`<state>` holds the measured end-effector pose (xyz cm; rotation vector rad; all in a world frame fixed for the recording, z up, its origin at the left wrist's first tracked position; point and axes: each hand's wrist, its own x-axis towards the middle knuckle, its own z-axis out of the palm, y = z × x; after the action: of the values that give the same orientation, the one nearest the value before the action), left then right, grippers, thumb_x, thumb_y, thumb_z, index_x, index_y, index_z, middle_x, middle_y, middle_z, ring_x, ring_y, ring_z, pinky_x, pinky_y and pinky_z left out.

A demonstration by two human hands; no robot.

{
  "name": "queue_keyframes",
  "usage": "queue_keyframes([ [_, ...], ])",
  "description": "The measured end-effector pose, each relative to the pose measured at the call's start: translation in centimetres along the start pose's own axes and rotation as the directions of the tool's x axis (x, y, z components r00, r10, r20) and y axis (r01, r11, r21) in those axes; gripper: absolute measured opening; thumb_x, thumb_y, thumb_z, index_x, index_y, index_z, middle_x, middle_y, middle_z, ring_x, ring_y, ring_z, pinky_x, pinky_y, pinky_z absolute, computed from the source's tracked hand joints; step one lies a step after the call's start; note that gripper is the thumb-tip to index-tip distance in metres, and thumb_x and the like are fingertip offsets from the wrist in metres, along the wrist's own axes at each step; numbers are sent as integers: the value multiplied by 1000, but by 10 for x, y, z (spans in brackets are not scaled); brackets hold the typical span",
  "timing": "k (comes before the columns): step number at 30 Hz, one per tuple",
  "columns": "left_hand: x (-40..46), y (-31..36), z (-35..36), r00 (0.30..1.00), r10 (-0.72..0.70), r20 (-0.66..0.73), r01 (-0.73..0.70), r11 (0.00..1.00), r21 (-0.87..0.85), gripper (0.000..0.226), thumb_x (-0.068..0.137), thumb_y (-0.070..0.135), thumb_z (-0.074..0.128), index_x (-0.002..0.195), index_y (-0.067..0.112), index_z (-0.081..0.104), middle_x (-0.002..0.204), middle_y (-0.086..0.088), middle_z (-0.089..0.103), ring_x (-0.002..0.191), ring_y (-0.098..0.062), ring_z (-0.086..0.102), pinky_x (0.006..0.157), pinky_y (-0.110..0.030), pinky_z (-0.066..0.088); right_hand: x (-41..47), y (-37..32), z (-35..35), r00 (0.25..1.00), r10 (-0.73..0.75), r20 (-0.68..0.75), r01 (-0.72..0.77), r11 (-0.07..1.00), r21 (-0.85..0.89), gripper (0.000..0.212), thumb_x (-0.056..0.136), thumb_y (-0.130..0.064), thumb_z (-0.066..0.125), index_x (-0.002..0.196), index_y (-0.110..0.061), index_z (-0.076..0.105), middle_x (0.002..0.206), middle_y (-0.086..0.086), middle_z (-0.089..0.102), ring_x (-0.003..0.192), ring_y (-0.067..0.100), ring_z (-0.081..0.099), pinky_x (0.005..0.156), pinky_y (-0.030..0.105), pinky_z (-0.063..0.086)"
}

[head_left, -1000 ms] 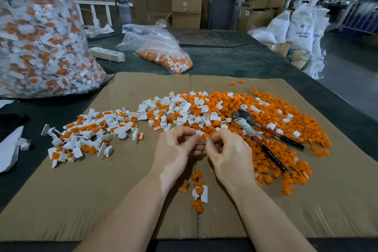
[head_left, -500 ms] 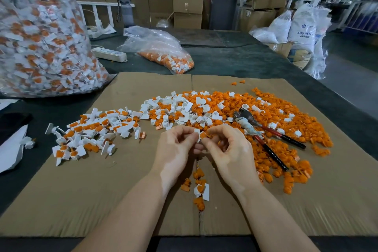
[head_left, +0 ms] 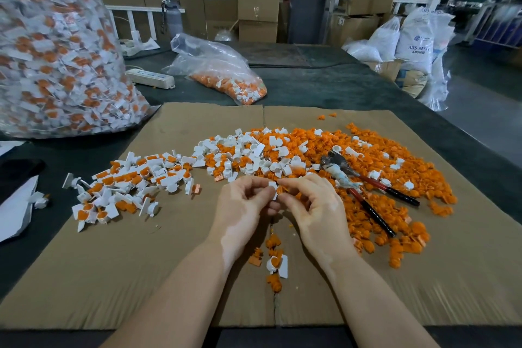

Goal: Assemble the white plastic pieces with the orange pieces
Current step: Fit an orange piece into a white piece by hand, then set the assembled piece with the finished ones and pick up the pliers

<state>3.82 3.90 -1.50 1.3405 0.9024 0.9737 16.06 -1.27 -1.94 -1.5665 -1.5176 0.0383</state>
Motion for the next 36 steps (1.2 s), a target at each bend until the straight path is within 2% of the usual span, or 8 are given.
queue_keyframes([
  [7,0,3,1,1000,21,1,-21,999,28,14,85,10,67,95,1,64,69,-14,69,56,-14,64,55,-23,55,0,-1,-2,1000,10,-15,-11,1000,-26,23,84,-17,67,107,-16,69,91,-10,57,92,9,51,81,12,38],
  [11,4,4,3,998,-69,-15,67,994,-87,12,84,4,67,94,-1,62,63,-10,65,49,-10,59,49,-20,51,6,6,-21,977,147,-154,-178,961,-212,35,87,-31,61,118,-14,61,111,0,62,108,13,52,96,32,40],
  [14,8,2,3,995,-99,-25,97,993,-73,12,84,8,67,94,3,64,64,-8,67,51,-10,59,52,-21,53,22,24,-51,877,461,-131,-458,724,-516,48,92,-45,48,128,-15,49,132,7,50,123,24,41,103,44,30],
  [18,12,3,5,992,-126,-31,122,986,-113,10,83,8,67,93,4,65,60,-4,67,51,-9,60,52,-21,54,36,42,-71,658,751,54,-508,495,-705,65,85,-60,44,137,-21,38,146,11,30,136,33,22,109,58,9],
  [22,16,5,4,982,-182,-40,172,969,-180,12,83,6,67,93,3,65,58,-2,67,51,-9,61,51,-17,52,41,47,-69,693,720,26,-466,475,-746,68,80,-69,44,125,-18,48,141,12,35,131,33,28,108,56,15],
  [28,20,8,3,968,-239,-76,218,952,-216,13,82,9,70,93,5,66,64,-3,66,53,-7,61,51,-17,51,35,29,-69,863,502,-50,-367,556,-746,46,89,-54,43,106,-11,46,115,11,55,109,30,51,89,40,41],
  [31,23,11,3,965,-252,-65,228,939,-257,12,82,10,69,93,4,66,67,-3,64,55,-7,59,48,-17,47,36,11,-72,929,365,57,-224,679,-699,33,94,-46,40,101,-14,45,100,5,56,90,21,54,70,29,41],
  [36,27,19,1,960,-278,-35,252,913,-322,12,83,8,67,95,5,65,70,-4,63,56,-8,57,45,-17,44,36,-23,-71,813,367,452,-282,928,-245,34,98,-36,38,78,-12,53,69,0,49,55,10,44,51,25,33],
])
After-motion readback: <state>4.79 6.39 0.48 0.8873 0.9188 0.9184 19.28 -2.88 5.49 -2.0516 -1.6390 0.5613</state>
